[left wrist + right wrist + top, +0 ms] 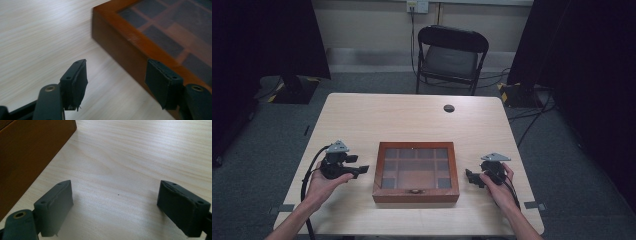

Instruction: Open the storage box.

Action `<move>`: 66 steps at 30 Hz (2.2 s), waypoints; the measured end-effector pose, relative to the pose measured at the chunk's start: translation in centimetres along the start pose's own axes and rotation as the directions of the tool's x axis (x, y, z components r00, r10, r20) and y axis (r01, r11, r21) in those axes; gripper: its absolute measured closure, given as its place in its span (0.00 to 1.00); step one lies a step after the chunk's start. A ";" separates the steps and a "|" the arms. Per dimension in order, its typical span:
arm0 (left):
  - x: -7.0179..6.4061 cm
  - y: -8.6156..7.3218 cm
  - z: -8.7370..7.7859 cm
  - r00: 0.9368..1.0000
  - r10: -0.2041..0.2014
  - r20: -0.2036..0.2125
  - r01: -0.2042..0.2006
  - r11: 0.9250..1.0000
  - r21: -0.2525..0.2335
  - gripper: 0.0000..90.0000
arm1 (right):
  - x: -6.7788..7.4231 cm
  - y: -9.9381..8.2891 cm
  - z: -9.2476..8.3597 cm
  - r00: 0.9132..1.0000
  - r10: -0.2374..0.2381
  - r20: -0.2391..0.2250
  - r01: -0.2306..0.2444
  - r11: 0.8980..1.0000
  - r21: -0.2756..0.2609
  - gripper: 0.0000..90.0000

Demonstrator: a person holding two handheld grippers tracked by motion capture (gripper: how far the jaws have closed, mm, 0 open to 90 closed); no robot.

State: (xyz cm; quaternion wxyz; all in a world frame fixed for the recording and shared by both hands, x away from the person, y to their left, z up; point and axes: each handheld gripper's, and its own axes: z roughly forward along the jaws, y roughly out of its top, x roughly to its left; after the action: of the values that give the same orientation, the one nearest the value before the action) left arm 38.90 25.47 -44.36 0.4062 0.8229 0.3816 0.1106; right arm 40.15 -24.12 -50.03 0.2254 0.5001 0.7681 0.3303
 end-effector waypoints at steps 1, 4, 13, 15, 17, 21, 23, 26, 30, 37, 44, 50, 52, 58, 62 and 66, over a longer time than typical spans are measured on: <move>-0.7 0.5 0.1 0.999 0.006 0.037 -0.005 1.000 -0.012 0.41 | 0.0 0.0 0.0 1.000 0.001 0.000 -0.001 1.000 0.001 0.13; -1.4 1.0 0.2 0.997 0.019 0.079 -0.017 1.000 -0.018 0.45 | 0.0 0.0 0.0 1.000 0.001 0.000 -0.001 1.000 0.001 0.13; -3.8 2.3 0.9 0.982 0.089 0.169 -0.089 0.996 -0.008 0.46 | 0.0 0.0 0.0 1.000 0.000 0.000 0.000 1.000 0.000 0.13; -4.2 2.6 1.0 0.979 0.099 0.179 -0.100 0.995 0.000 0.48 | 0.0 0.0 0.0 1.000 0.000 0.000 0.000 1.000 0.000 0.13; -5.0 2.9 1.3 0.976 0.114 0.185 -0.115 0.993 -0.007 0.47 | 0.0 0.0 0.0 1.000 0.000 0.000 0.000 1.000 0.000 0.13; -5.9 3.8 1.7 0.974 0.115 0.197 -0.112 0.993 -0.026 0.48 | 0.0 0.0 0.0 1.000 0.000 0.000 0.000 1.000 0.000 0.13; -6.1 4.0 1.8 0.971 0.117 0.207 -0.114 0.993 -0.026 0.49 | 0.0 0.0 0.0 1.000 0.000 0.000 0.000 1.000 0.000 0.13; -6.7 4.7 2.1 0.967 0.132 0.219 -0.131 0.991 -0.022 0.50 | 0.0 0.0 0.0 1.000 0.000 0.000 0.000 1.000 0.000 0.13; -7.2 5.5 2.8 0.959 0.139 0.246 -0.138 0.990 -0.021 0.52 | 0.0 0.0 0.0 1.000 0.000 0.000 0.000 1.000 0.000 0.13; -8.5 6.0 4.1 0.930 0.181 0.321 -0.182 0.983 -0.026 0.56 | 0.0 0.0 0.0 1.000 0.000 0.000 0.000 1.000 0.000 0.13; -9.8 5.4 4.5 0.908 0.214 0.360 -0.220 0.975 -0.026 0.62 | 0.0 0.0 0.0 1.000 0.000 0.000 0.000 1.000 0.000 0.13; -10.7 4.7 5.4 0.884 0.225 0.410 -0.246 0.969 -0.003 0.67 | 0.0 0.0 0.0 1.000 0.000 0.000 0.000 1.000 0.000 0.13; -10.9 4.7 5.6 0.874 0.226 0.431 -0.253 0.968 0.005 0.70 | 0.0 0.0 0.0 1.000 0.000 0.000 0.000 1.000 0.000 0.13; -11.4 4.7 6.2 0.854 0.226 0.468 -0.262 0.965 0.012 0.78 | 0.0 0.0 0.0 1.000 0.000 0.000 0.000 1.000 0.000 0.13; -11.6 4.4 6.7 0.847 0.232 0.479 -0.276 0.961 0.023 0.85 | 0.0 0.0 0.0 1.000 0.000 0.000 0.000 1.000 0.000 0.13; -11.5 4.3 6.9 0.848 0.227 0.479 -0.265 0.964 0.012 0.89 | 0.0 0.0 0.0 1.000 0.001 0.000 -0.001 1.000 0.000 0.13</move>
State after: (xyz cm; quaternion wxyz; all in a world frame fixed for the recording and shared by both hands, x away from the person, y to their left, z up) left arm 36.74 11.60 -44.10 0.4374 0.8819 0.1664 -0.0573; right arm 40.17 -24.11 -50.03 0.2252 0.5004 0.7680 0.3304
